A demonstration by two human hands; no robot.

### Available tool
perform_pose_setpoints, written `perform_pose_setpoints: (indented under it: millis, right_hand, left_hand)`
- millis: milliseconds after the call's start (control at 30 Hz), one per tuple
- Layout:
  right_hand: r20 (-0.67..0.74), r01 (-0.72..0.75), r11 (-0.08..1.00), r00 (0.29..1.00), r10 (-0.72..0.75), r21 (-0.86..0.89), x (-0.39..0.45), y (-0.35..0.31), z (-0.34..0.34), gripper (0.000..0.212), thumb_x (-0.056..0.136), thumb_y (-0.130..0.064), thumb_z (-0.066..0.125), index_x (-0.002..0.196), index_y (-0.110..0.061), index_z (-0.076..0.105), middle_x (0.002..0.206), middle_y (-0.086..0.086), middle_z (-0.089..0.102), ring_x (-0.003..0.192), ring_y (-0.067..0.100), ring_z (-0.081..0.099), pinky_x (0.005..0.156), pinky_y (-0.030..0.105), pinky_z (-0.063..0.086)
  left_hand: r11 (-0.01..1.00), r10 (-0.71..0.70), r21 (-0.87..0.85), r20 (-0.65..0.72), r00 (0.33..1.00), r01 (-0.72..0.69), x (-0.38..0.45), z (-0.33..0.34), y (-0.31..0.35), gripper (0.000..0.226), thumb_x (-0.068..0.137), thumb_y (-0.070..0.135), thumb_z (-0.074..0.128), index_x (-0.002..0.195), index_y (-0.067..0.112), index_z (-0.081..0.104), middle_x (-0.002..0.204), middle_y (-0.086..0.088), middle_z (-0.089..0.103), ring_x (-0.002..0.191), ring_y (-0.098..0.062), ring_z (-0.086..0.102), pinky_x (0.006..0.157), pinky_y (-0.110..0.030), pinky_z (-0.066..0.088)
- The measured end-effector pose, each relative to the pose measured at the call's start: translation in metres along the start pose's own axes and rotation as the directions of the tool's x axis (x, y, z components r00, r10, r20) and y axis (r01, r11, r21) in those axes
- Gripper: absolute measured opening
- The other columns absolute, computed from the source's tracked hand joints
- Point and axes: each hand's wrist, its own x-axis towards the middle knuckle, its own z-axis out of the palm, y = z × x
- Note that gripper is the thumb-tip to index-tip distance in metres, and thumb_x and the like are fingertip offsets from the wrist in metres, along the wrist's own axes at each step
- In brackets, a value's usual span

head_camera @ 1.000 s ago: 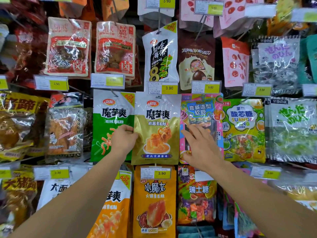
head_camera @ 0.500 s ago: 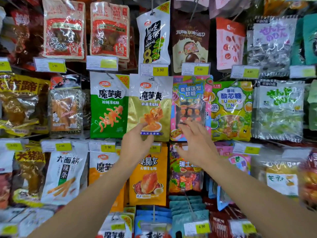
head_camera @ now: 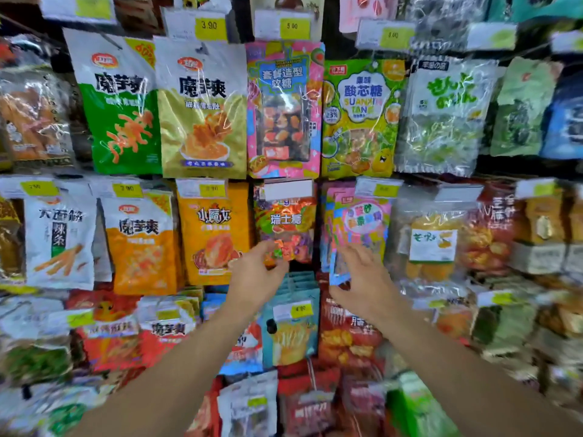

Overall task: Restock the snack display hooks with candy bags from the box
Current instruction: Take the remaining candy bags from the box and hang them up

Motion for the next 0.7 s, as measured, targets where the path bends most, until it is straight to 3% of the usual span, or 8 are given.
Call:
perform_pose_setpoints:
  millis: [100, 267, 433, 567, 700]
  right_hand:
    - [0.000, -0.083, 0.995, 0.997, 0.083, 0.062, -0.011, 0.035, -0.002, 0.080, 0.080, -0.038, 0.066, 0.150, -0.017, 0.034, 0.151, 0.001, 0.033, 0.140, 0.028, 0.032, 0.114, 0.037, 0.031]
    - [0.029, -0.213, 0.963, 0.977, 0.211, 0.165, -0.003, 0.081, -0.004, 0.075, 0.084, -0.034, 0.070, 0.149, -0.020, 0.033, 0.146, 0.004, 0.036, 0.132, 0.028, 0.042, 0.102, 0.039, 0.043]
    - [-0.009, -0.249, 0.945, 0.967, 0.256, 0.211, 0.031, 0.111, 0.000, 0.073, 0.085, -0.029, 0.072, 0.147, -0.017, 0.035, 0.143, 0.008, 0.042, 0.130, 0.025, 0.045, 0.099, 0.030, 0.039]
    - [-0.040, -0.253, 0.931, 0.961, 0.272, 0.264, 0.059, 0.128, 0.014, 0.077, 0.082, -0.041, 0.074, 0.145, -0.021, 0.036, 0.142, 0.005, 0.046, 0.127, 0.021, 0.049, 0.098, 0.031, 0.042]
    - [-0.108, -0.212, 0.920, 0.960, 0.259, 0.329, 0.078, 0.141, 0.027, 0.069, 0.085, -0.032, 0.073, 0.144, -0.021, 0.037, 0.141, 0.002, 0.043, 0.126, 0.019, 0.049, 0.095, 0.025, 0.039]
  left_hand:
    - [0.997, -0.036, -0.063, 0.040, 0.999, 0.039, 0.002, 0.032, 0.009, 0.043, 0.090, 0.026, 0.068, 0.129, 0.012, 0.059, 0.128, -0.005, 0.065, 0.120, -0.021, 0.059, 0.098, -0.026, 0.042]
    - [0.984, -0.086, -0.152, 0.075, 0.993, 0.097, 0.032, 0.077, 0.018, 0.042, 0.088, 0.026, 0.069, 0.127, 0.010, 0.061, 0.127, -0.003, 0.064, 0.117, -0.020, 0.060, 0.100, -0.035, 0.047]
    - [0.977, -0.055, -0.197, 0.119, 0.991, 0.078, 0.070, 0.119, 0.020, 0.044, 0.090, 0.023, 0.067, 0.131, 0.007, 0.057, 0.130, -0.008, 0.062, 0.109, -0.018, 0.060, 0.097, -0.032, 0.047]
    - [0.972, -0.062, -0.220, 0.086, 0.994, 0.079, 0.101, 0.147, 0.020, 0.039, 0.090, 0.028, 0.068, 0.123, 0.010, 0.059, 0.121, -0.004, 0.064, 0.092, -0.011, 0.057, 0.085, -0.028, 0.047]
    - [0.956, -0.069, -0.282, 0.056, 0.996, 0.082, 0.126, 0.169, 0.017, 0.025, 0.089, 0.030, 0.068, 0.107, 0.013, 0.064, 0.100, 0.002, 0.068, 0.094, -0.019, 0.065, 0.085, -0.041, 0.054]
